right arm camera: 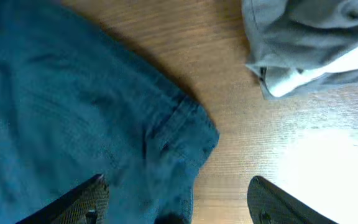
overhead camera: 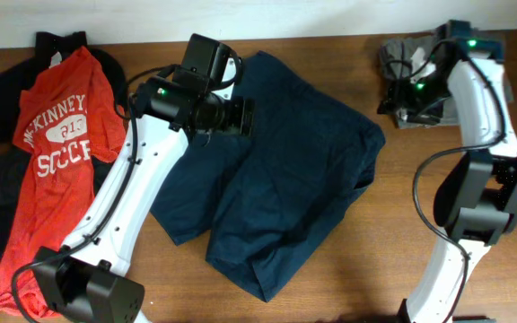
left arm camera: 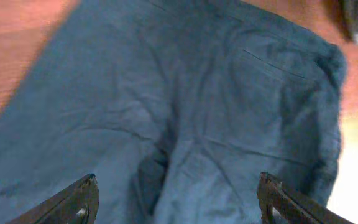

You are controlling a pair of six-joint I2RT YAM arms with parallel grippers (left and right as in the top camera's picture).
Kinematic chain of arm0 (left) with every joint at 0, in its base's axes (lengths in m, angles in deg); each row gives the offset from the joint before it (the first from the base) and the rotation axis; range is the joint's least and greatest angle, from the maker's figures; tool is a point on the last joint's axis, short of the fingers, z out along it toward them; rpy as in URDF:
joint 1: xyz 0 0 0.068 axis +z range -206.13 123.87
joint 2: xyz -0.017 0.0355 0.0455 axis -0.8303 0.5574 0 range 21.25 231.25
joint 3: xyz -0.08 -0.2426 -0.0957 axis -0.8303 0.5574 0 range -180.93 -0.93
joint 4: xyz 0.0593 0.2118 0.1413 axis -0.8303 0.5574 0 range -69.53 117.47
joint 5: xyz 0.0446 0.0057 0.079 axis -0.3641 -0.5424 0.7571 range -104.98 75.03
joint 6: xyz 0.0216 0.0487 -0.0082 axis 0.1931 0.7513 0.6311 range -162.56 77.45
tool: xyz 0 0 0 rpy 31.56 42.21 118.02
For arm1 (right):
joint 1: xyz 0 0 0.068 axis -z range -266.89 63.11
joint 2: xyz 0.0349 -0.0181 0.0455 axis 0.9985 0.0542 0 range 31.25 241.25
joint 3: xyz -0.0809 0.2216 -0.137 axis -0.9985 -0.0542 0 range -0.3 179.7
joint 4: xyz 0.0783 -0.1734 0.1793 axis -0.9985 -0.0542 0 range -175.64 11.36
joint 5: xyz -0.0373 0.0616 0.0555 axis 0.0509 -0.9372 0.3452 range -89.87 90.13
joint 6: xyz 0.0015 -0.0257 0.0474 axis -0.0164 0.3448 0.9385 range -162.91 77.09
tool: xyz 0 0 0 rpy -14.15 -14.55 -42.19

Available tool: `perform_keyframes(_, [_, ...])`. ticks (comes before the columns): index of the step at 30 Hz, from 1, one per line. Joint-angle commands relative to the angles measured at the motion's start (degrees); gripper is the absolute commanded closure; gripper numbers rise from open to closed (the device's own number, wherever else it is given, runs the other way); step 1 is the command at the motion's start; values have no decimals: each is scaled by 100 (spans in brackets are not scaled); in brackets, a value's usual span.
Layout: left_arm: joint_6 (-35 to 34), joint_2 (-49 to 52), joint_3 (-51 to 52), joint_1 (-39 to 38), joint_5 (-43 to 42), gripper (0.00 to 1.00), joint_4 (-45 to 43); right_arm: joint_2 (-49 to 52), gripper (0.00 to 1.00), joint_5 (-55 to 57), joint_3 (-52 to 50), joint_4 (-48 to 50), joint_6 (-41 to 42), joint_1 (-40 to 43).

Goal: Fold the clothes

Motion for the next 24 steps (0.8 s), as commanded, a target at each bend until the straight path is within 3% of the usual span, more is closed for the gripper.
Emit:
perform_keyframes(1, [-31, 151, -79, 57, 621, 19, -28, 83, 26, 507, -509, 417, 713, -197])
perform_keyframes(9, [-31, 466, -79, 332, 636, 20, -26, 83, 44, 522, -1858, 1993, 1080, -345])
perform_keyframes(11, [-31, 492, -79, 356, 636, 20, -28, 83, 53, 522, -1993, 2153, 1084, -348])
perform_keyframes(13, [-31, 514, -79, 358, 636, 20, -24, 83, 69, 522, -2103, 2315, 1191, -348])
perform_keyframes(15, [-31, 516, -79, 358, 638, 20, -24, 81, 96, 522, -2098, 2354, 1228, -341])
perform_keyframes(24, [-33, 750, -79, 356, 568, 20, 7, -1073, 96, 601, -2055, 1377, 1386, 313])
